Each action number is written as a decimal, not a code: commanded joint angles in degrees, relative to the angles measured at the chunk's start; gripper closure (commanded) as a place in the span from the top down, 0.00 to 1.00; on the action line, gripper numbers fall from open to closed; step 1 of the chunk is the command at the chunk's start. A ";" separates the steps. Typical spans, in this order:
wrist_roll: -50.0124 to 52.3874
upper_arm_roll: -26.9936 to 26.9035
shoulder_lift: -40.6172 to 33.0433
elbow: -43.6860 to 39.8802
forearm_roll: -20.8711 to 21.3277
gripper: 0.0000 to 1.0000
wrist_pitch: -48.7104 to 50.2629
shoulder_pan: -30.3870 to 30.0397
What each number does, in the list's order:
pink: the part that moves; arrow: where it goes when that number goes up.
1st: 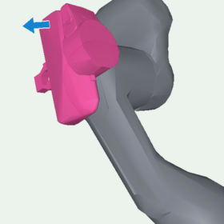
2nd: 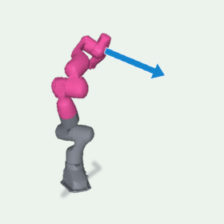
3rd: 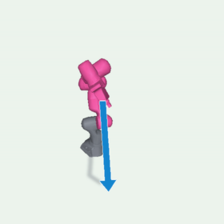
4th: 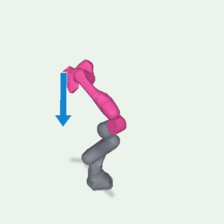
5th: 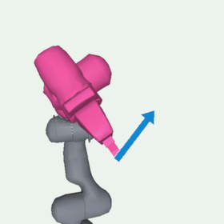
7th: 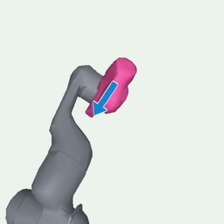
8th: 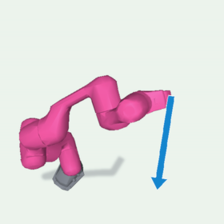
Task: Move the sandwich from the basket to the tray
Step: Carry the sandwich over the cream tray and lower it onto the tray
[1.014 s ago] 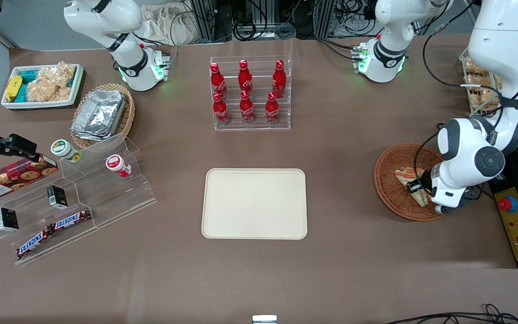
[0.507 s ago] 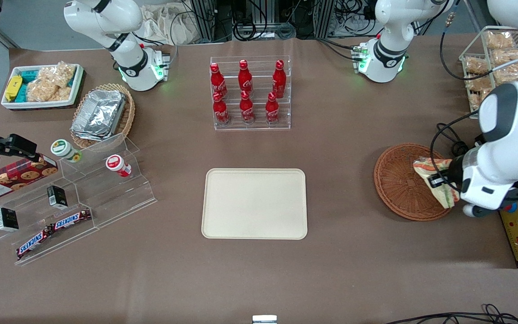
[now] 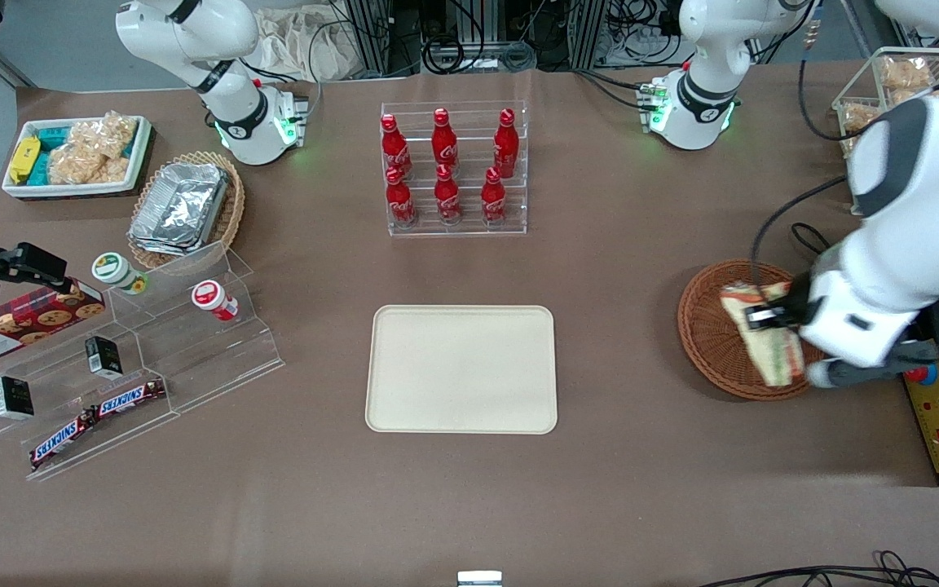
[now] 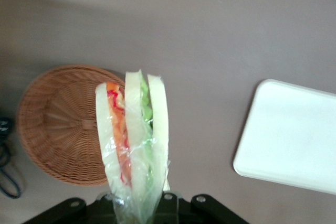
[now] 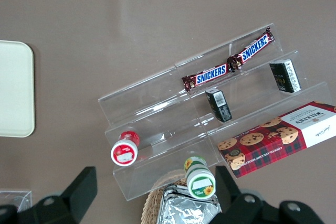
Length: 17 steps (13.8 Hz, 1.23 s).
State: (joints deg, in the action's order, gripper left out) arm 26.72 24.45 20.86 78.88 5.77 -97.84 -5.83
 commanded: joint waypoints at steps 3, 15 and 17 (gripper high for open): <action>0.87 -0.45 11.02 -1.09 3.19 0.00 -9.36 14.07; 6.58 -9.94 28.53 -1.88 6.71 1.00 -30.83 29.21; 10.44 -9.94 27.49 -1.88 6.88 0.99 -29.35 29.21</action>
State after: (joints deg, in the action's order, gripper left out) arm 33.42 15.12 48.67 78.82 11.28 -128.73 22.49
